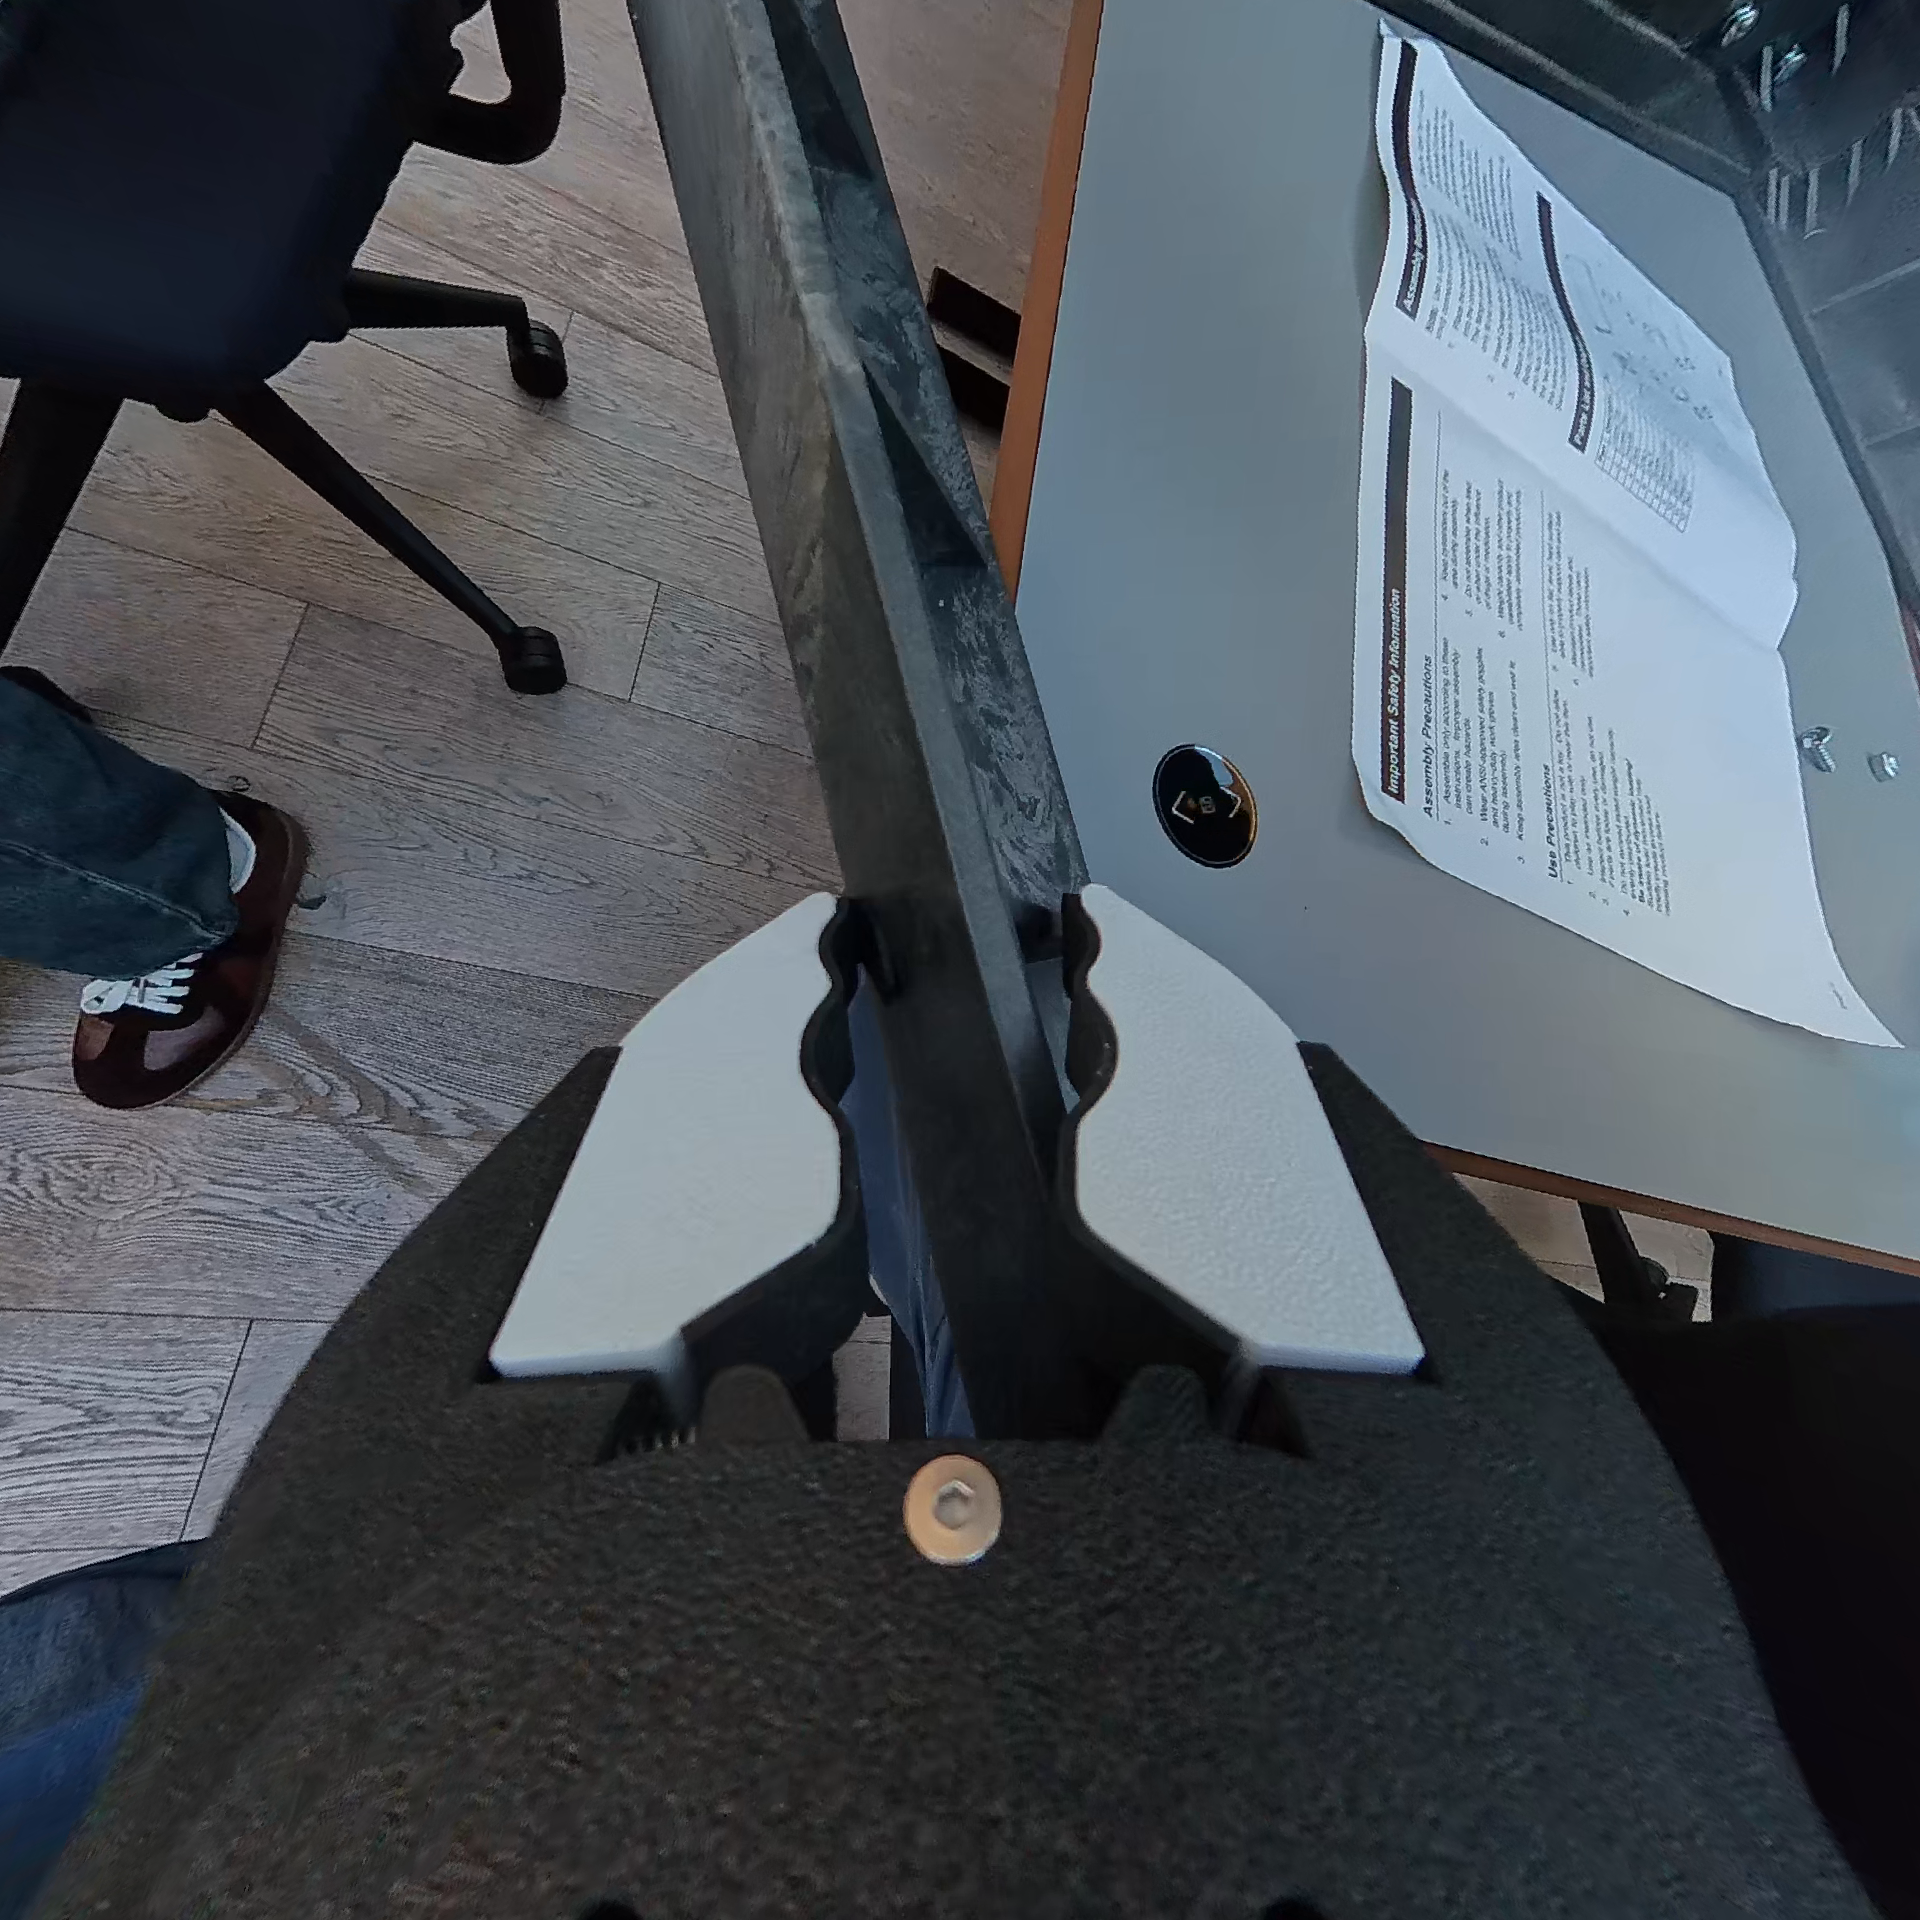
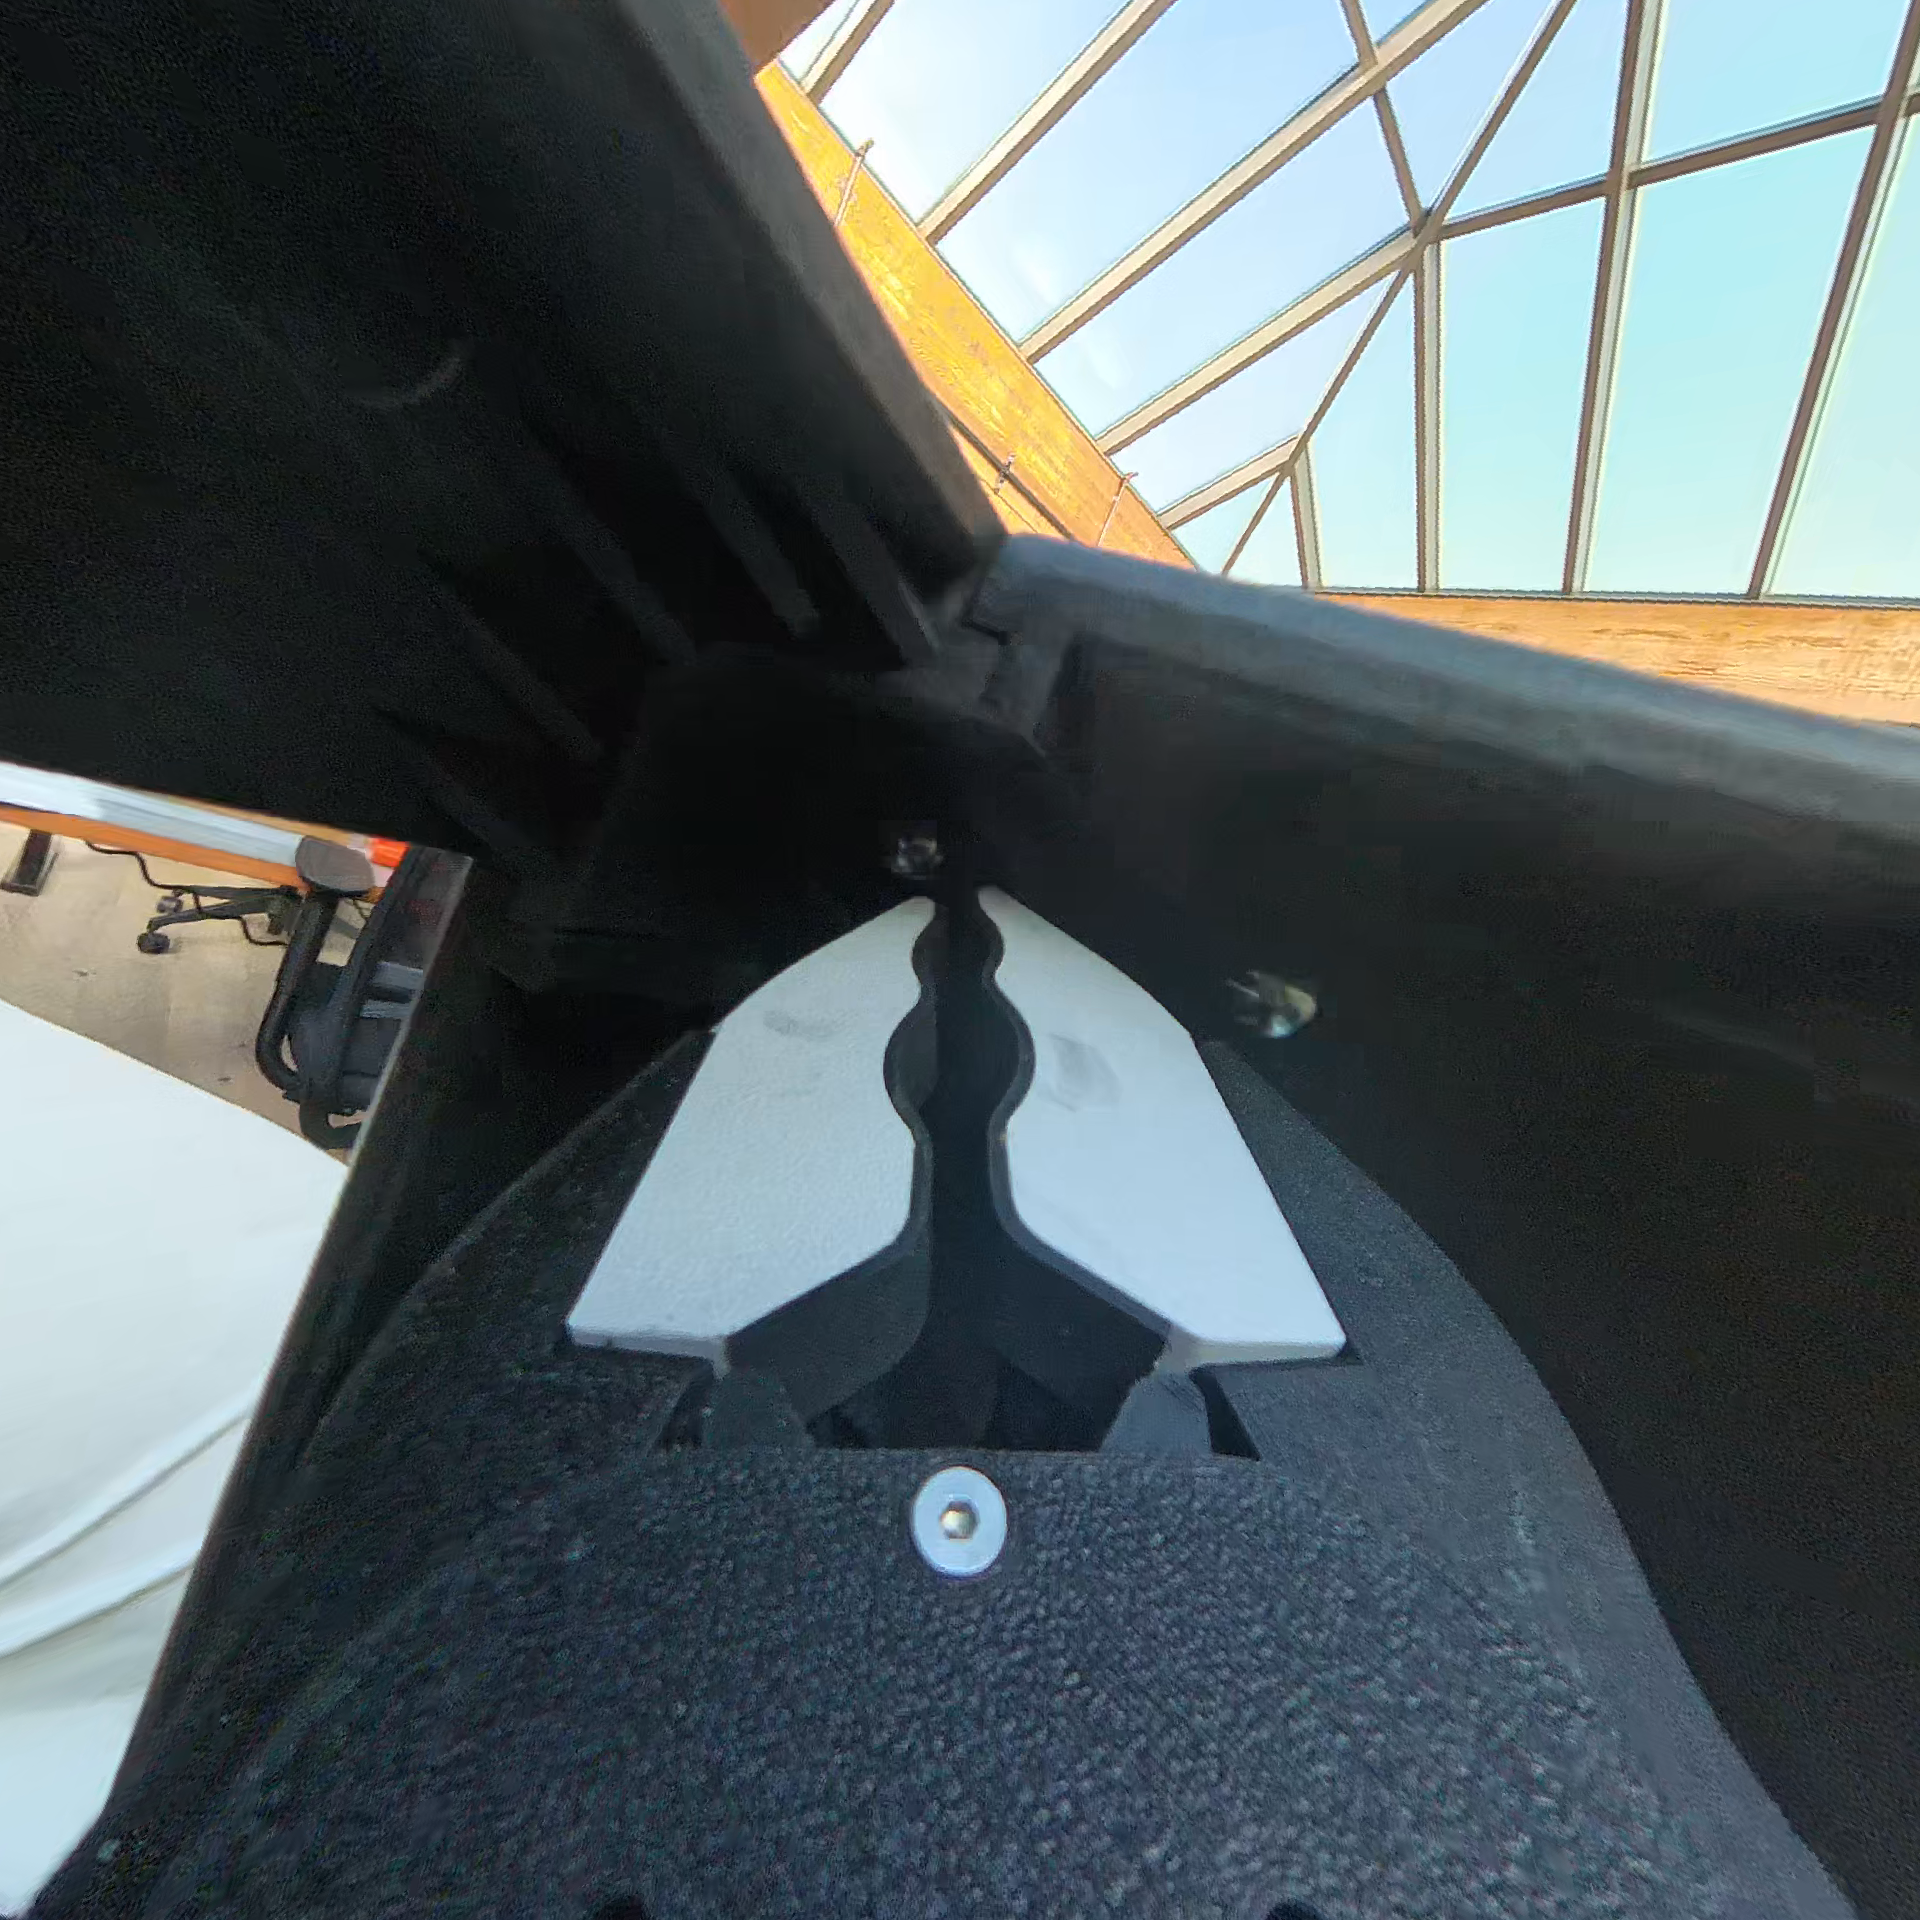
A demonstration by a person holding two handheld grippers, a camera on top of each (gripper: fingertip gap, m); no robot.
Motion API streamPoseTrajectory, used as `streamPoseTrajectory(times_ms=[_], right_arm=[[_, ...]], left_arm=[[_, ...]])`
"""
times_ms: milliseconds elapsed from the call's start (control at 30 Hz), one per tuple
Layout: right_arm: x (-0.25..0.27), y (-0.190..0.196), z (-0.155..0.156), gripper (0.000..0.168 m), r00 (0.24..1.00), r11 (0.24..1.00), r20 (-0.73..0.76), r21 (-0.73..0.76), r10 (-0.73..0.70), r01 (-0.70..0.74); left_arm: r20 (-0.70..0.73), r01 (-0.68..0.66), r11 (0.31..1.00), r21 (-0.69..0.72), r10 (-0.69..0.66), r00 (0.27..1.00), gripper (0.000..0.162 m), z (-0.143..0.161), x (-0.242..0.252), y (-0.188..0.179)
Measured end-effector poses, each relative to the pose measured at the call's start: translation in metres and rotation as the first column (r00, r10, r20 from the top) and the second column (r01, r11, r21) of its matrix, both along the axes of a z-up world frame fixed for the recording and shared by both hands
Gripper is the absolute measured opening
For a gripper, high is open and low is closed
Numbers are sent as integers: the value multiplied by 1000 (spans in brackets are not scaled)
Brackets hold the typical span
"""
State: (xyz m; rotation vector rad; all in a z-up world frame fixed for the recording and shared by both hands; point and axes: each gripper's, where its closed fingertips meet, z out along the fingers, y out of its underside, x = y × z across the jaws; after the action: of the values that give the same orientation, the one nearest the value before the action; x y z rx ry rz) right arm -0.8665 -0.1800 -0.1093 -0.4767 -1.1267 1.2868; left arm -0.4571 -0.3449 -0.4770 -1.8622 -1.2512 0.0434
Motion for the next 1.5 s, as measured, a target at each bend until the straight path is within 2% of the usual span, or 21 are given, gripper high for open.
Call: streamPoseTrajectory(times_ms=[233, 500, 733, 867, 1067, 1267, 1500], right_arm=[[12, 47, 11, 0, 997, 989, -70, -145, -9, -1], [11, 57, 11, 0, 1000, 987, -15, -158, -5, 3], [21, 52, -23, 0, 999, 993, -12, -106, 46, -47], [5, 54, -40, 0, 995, 998, 95, -65, 2, 4], [14, 61, -50, 0, 992, 995, 123, -101, 12, 1], [71, 35, -93, 0, 978, 987, 174, -132, 111, -89], [196, -28, -177, 0, 914, 948, 293, -231, 282, -218]], left_arm=[[3, 3, 1000, 12, -3, 1000, 39, 0, 0, 0], [2, 1, 1000, 15, -1, 1000, 39, 0, 0, 0], [-1, -1, 1000, 13, 1, 1000, 39, 1, 0, 0], [-2, -2, 1000, 12, 2, 1000, 39, 1, 0, 0], [0, -1, 1000, 17, 1, 1000, 39, 1, -1, 0], [-1, 4, 1000, 19, -4, 1000, 40, 1, 0, 1], [-6, 7, 1000, 18, -7, 1000, 40, 1, -1, 1]])
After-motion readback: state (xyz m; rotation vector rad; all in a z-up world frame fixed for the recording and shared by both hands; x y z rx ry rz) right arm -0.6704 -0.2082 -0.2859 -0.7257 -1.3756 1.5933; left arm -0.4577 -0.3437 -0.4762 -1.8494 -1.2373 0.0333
